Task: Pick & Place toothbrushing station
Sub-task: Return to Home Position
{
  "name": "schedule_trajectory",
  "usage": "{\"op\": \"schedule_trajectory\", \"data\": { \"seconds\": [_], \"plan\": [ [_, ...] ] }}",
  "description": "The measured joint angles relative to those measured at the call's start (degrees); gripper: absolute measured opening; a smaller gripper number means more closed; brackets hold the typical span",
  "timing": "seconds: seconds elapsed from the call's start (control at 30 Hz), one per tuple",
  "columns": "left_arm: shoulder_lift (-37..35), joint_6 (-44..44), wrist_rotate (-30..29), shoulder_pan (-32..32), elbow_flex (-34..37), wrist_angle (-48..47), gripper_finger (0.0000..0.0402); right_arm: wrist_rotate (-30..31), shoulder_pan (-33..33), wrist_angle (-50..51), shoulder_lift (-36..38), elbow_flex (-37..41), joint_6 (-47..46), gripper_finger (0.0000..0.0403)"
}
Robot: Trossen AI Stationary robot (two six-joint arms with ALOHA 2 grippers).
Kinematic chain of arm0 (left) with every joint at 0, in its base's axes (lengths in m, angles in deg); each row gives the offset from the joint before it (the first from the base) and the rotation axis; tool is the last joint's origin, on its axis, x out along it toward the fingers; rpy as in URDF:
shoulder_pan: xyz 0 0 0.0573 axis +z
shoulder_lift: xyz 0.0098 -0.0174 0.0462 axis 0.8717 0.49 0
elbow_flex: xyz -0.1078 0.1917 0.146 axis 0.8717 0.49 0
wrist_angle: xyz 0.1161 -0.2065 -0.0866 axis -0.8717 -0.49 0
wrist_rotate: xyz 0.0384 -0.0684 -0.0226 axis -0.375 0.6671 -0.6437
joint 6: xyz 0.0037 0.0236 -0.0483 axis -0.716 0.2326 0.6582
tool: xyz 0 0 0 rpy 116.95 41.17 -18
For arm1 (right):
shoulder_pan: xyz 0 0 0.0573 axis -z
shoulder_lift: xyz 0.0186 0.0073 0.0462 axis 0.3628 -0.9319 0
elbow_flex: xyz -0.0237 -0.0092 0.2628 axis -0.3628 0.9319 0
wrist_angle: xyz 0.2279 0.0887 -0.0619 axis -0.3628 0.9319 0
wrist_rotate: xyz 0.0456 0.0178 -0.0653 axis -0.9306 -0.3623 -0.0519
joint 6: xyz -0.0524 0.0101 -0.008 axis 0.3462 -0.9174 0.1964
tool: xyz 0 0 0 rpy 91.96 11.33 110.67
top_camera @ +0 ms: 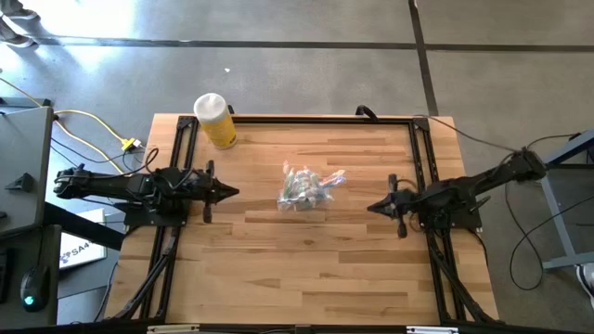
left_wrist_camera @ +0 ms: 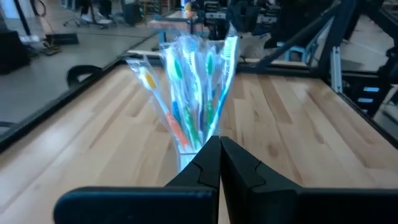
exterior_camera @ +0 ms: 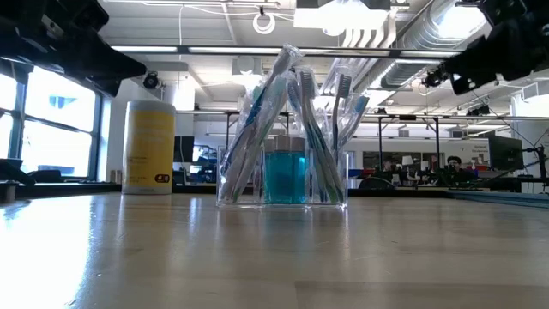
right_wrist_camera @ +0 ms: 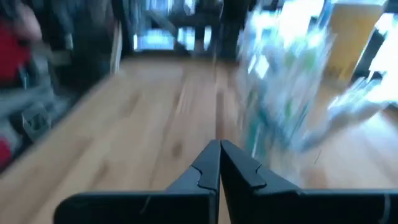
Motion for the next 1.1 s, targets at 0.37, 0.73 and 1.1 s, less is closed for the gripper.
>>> {"op": "schedule_trajectory", "data": {
  "seconds": [0.37, 0.73, 1.1],
  "plan": [
    [-3.2, -1.1, 0.1, -0.1, -0.1, -5.4, 0.0000, -7.1, 7.2, -2.3, 17.4, 7.9, 4.6, 0.0002],
    [-3.5, 0.6, 6.7, -0.1, 6.6, 3.0, 0.0000, -10.7, 12.6, -1.1, 19.8, 10.4, 2.3, 0.0002],
    [-3.7, 1.3, 7.2, -0.1, 10.4, 7.2, 0.0000, -10.7, 12.8, 1.2, 19.3, 10.4, 1.6, 0.0002]
  ]
}}
